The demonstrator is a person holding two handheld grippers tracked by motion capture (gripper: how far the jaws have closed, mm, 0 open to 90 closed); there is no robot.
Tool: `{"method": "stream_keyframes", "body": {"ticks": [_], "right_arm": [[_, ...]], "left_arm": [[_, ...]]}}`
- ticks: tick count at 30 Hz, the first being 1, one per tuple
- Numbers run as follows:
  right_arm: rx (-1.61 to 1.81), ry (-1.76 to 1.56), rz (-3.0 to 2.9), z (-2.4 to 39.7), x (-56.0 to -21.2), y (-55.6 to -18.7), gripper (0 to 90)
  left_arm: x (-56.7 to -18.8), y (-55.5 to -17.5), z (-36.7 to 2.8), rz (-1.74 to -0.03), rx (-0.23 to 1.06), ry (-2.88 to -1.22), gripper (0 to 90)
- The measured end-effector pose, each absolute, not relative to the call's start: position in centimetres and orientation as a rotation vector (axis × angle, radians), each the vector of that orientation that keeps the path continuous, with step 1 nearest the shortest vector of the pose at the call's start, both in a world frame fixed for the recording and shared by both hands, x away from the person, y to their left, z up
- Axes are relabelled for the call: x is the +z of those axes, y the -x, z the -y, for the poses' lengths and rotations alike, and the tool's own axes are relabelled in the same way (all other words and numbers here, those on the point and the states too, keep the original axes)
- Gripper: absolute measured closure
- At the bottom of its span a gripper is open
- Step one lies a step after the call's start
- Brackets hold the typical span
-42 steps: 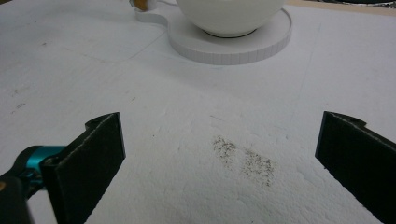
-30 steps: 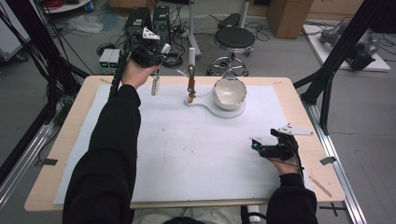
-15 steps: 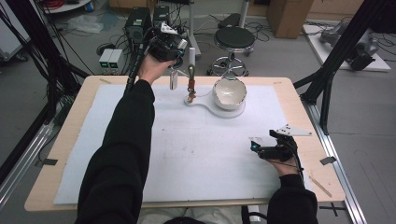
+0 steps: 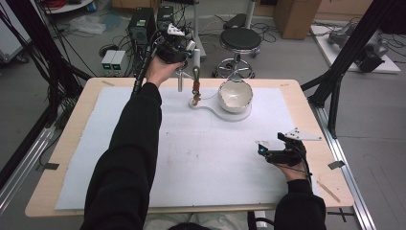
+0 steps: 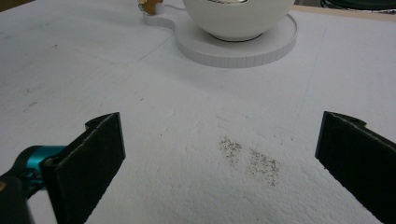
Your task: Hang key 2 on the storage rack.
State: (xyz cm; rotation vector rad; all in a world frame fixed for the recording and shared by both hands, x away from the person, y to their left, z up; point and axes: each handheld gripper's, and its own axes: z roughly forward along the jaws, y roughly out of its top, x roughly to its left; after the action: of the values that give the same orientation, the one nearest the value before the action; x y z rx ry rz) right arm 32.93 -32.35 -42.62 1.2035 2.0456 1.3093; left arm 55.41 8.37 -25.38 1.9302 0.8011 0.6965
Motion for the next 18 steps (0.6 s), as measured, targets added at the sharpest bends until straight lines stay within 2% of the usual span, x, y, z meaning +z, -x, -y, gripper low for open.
{"method": "stream_keyframes", "body": {"ticks": [18], "right_arm": [[1.300, -1.216, -2.032, 32.7, -42.7, -32.8, 0.5]], "left_arm": [[-25.9, -56.4, -8.1, -0.837, 0.618, -1.857, 74.6]]}}
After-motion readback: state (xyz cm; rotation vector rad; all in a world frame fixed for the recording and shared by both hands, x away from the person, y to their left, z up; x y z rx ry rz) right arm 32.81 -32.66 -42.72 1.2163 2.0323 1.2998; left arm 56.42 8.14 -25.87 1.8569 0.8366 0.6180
